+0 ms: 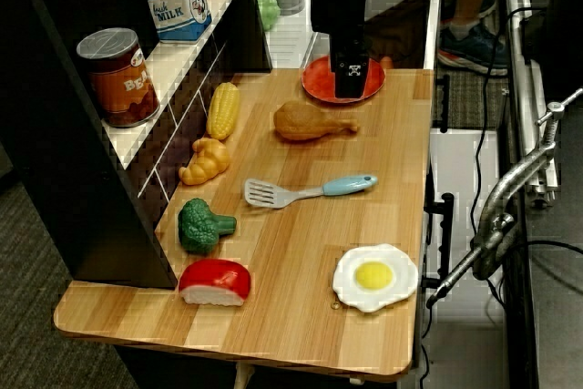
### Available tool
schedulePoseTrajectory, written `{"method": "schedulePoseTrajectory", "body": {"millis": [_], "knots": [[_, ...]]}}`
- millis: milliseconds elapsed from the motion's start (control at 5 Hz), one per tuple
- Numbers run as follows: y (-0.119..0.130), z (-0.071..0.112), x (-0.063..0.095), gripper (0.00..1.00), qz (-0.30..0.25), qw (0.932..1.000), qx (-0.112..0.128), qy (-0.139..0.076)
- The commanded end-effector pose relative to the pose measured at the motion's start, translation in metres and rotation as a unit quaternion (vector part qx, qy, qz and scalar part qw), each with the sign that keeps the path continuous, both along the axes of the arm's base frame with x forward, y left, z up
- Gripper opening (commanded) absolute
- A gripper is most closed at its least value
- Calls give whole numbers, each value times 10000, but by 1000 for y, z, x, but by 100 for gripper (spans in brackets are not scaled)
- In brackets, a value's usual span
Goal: Put chicken on plate
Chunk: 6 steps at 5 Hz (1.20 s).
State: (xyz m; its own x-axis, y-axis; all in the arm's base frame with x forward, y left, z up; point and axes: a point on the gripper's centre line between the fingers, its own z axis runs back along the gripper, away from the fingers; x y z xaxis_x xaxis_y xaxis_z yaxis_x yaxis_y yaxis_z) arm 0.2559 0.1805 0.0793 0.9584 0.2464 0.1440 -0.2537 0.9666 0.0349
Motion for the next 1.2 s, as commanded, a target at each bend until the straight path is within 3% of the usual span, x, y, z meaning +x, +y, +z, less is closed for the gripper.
{"method": "schedulePoseTrajectory", "body": {"millis": [0, 200, 400, 600, 800, 1000], "knots": [[0, 0, 0, 100, 0, 10000, 0, 0], [-9, -16, -9, 100, -272, 9996, 30, -90], [-15, -28, -18, 100, -584, 9980, 234, -119], [-14, -34, -17, 100, -664, 9974, 232, -143], [-11, -31, -16, 100, -541, 9979, 48, -361], [-10, -31, -5, 100, -491, 9980, 87, -378]]}}
